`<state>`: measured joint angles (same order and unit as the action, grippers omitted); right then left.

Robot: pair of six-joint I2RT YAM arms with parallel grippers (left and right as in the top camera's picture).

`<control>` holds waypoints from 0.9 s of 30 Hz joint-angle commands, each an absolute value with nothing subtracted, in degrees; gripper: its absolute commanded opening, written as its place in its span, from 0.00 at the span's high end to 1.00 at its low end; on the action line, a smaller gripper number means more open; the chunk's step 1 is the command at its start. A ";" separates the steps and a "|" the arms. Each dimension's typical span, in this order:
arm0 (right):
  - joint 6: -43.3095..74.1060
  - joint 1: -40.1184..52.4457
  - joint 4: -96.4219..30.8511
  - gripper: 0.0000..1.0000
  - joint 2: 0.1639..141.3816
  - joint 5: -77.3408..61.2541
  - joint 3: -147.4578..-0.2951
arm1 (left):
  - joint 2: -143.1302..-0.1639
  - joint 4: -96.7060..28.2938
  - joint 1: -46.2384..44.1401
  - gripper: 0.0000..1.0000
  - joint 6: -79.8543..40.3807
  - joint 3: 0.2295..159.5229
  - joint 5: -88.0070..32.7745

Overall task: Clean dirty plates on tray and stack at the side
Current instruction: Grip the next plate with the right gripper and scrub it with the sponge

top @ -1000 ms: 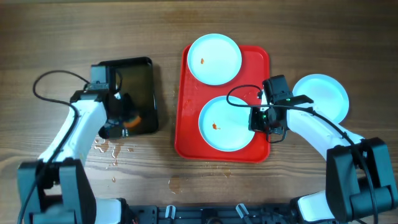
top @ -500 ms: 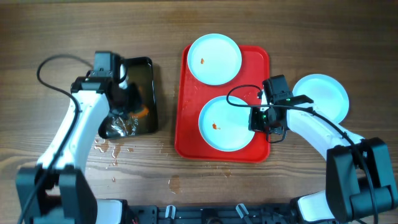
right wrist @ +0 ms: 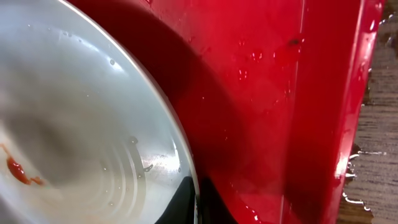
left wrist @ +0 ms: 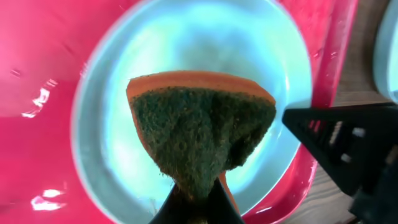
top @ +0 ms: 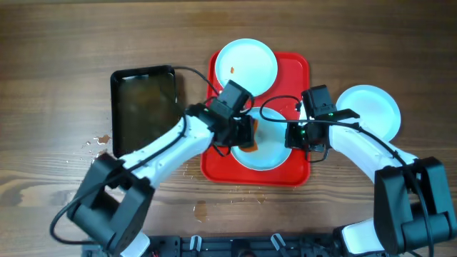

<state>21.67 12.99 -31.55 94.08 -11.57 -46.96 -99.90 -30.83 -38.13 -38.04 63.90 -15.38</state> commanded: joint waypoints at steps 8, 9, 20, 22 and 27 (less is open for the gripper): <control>22.65 13.13 -32.01 0.96 96.16 -8.99 -46.04 | -111.55 -22.74 -43.07 0.96 -48.69 63.53 -19.62; 22.68 13.13 -32.21 0.96 96.18 -8.99 -46.04 | -111.79 -24.69 -42.57 0.96 -48.69 63.53 -17.28; 22.72 13.13 -33.89 0.96 96.16 -8.97 -46.04 | -111.59 -40.56 -32.88 0.96 -34.26 66.94 8.49; 23.05 13.13 -33.91 0.96 96.16 -8.95 -46.04 | -110.69 -45.47 -32.88 0.96 -34.26 71.16 9.17; 23.11 13.13 -34.35 0.96 96.16 -8.95 -46.04 | -106.37 -55.24 -31.92 0.96 -34.30 78.72 15.22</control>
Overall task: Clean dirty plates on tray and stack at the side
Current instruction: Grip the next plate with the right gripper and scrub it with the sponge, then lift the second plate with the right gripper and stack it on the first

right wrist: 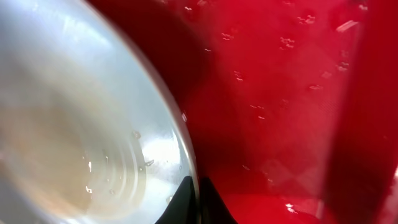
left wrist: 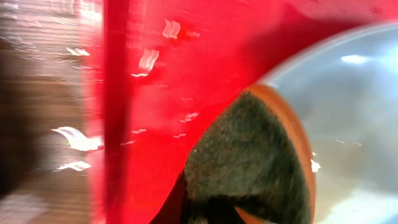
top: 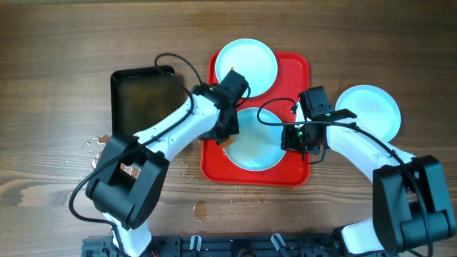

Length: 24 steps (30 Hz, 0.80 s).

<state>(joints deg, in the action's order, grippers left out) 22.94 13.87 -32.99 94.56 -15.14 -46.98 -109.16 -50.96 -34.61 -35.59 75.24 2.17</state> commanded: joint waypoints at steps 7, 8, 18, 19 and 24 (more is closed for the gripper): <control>17.43 13.13 -33.21 0.63 96.16 -8.80 -46.04 | -96.36 -63.48 -17.52 0.96 -30.92 79.40 15.55; 15.86 13.13 -32.58 0.59 96.16 -8.78 -46.04 | -96.38 -63.40 -15.03 0.96 -28.80 79.22 13.91; 13.52 13.17 -34.30 0.96 91.77 -4.21 -49.06 | -94.98 -53.69 -3.86 0.39 -22.44 68.29 -0.40; 13.50 13.80 -37.30 0.96 87.37 -0.32 -51.64 | -93.23 -54.04 -3.84 0.33 -22.44 68.88 -1.83; 13.56 24.64 -40.27 0.96 70.32 25.78 -54.33 | -82.81 -54.24 -3.86 0.20 -22.46 69.01 -5.76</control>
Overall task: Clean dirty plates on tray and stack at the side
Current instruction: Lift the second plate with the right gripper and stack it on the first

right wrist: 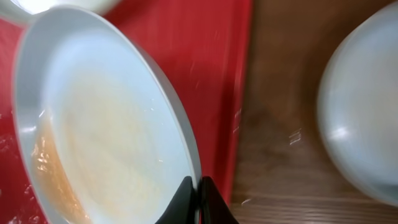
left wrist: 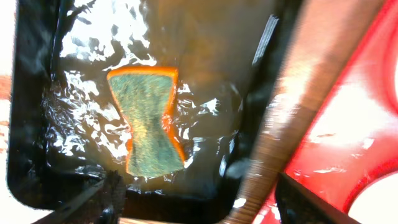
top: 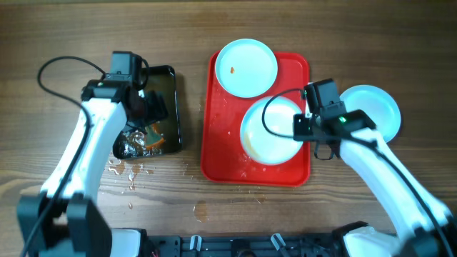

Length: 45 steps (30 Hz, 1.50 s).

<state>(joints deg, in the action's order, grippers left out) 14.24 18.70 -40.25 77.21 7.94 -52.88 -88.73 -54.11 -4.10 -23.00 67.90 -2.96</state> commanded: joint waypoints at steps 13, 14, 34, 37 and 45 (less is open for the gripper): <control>-5.04 51.22 -34.28 0.96 68.20 67.35 -54.30 | -76.82 -55.09 -3.84 0.08 -22.44 69.01 -5.72; -6.44 51.81 -33.82 0.96 68.23 67.79 -54.30 | -76.82 -55.07 -3.84 0.08 -22.44 69.01 -5.72; 10.31 48.49 -40.16 0.96 69.69 47.18 -53.04 | -76.82 -55.09 -3.84 0.08 -22.46 69.01 -5.74; 14.06 42.85 -41.60 0.96 68.45 45.89 -54.83 | -76.82 -55.07 -3.84 0.07 -22.46 69.01 -5.76; 18.24 -5.02 -41.87 0.96 67.66 2.52 -54.85 | -76.82 -55.09 -3.84 0.07 -22.46 69.01 -5.76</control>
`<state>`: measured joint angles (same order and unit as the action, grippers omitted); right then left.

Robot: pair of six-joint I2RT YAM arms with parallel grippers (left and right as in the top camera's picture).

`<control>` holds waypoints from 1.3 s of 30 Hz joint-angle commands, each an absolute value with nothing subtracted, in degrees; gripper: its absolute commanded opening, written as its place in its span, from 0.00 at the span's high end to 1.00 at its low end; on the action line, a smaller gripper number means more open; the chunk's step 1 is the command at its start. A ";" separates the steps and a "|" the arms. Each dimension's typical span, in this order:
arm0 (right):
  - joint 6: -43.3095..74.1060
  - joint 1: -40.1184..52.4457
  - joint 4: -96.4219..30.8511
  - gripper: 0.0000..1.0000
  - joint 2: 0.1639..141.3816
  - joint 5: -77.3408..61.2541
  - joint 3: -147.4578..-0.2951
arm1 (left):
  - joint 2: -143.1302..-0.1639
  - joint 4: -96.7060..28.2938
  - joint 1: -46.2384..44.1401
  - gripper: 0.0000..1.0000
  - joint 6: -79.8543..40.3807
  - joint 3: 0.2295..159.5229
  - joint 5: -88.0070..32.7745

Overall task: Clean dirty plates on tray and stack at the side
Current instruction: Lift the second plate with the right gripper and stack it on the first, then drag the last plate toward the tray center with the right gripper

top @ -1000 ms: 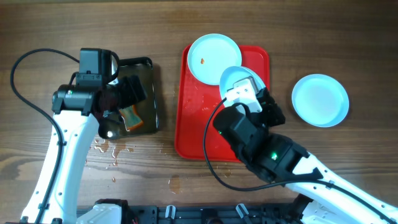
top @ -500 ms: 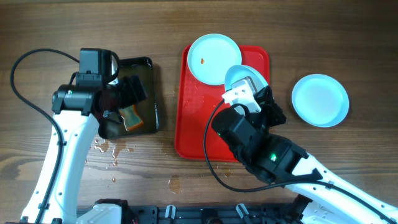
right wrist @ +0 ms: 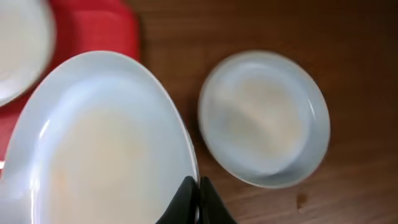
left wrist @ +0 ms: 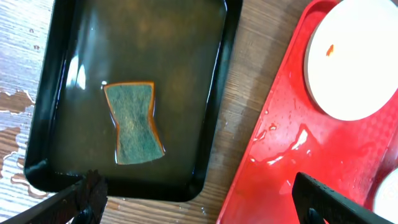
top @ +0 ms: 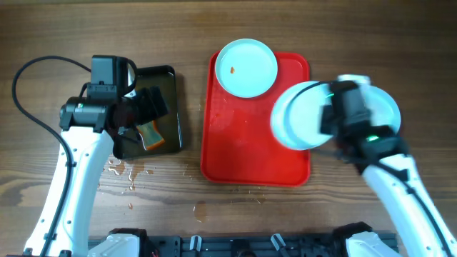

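Observation:
My right gripper (right wrist: pixel 196 186) is shut on the rim of a wiped white plate (right wrist: pixel 99 143), held lifted over the red tray's (top: pixel 235 153) right edge; overhead the plate (top: pixel 300 114) hangs beside a clean white plate (top: pixel 382 107) lying on the table, also in the right wrist view (right wrist: pixel 264 118). A dirty plate (top: pixel 246 68) with a red spot sits at the tray's far end, also in the left wrist view (left wrist: pixel 351 59). My left gripper (left wrist: pixel 199 199) is open above the black basin (left wrist: pixel 214 118), where the orange-green sponge (left wrist: pixel 134 130) lies in water.
Water drops lie on the wood near the basin's front left corner (top: pixel 118 171) and in front of the tray (top: pixel 200 209). The red tray's floor is wet.
The right gripper has moved the held plate up and to the right, from over the tray's middle to its right edge beside the clean plate. The left gripper has risen above the basin.
First the left gripper held the sponge on the near plate while the right gripper pinched that plate's rim. Then the sponge was at the plate's left edge. Later the sponge lay released in the basin and the right gripper had the plate lifted, now near the side plate.

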<state>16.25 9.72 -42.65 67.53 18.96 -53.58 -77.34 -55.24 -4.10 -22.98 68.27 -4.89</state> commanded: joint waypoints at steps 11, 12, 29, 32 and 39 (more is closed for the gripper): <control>12.91 -28.42 -32.05 0.67 81.30 -22.90 -57.08 | -76.82 -55.09 -3.86 0.06 -22.48 69.01 -5.78; 10.52 -26.79 -32.12 0.67 80.93 -27.86 -57.84 | -76.82 -55.09 -3.86 0.06 -22.46 69.01 -5.78; 9.08 13.91 17.87 0.56 116.29 -3.62 -59.75 | -76.82 -55.18 -3.90 0.06 -22.48 69.01 -6.66; 12.25 14.04 13.85 0.87 117.54 -7.79 -59.72 | -76.82 -55.33 -3.90 0.07 -22.48 69.01 -8.10; 27.00 14.04 -23.66 0.96 101.82 -8.56 -59.75 | -76.82 -55.61 -3.90 0.06 -22.46 69.01 -8.10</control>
<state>19.97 13.85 -15.38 108.40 -8.64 -60.73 -77.32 -55.51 -4.01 -22.98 68.38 -7.27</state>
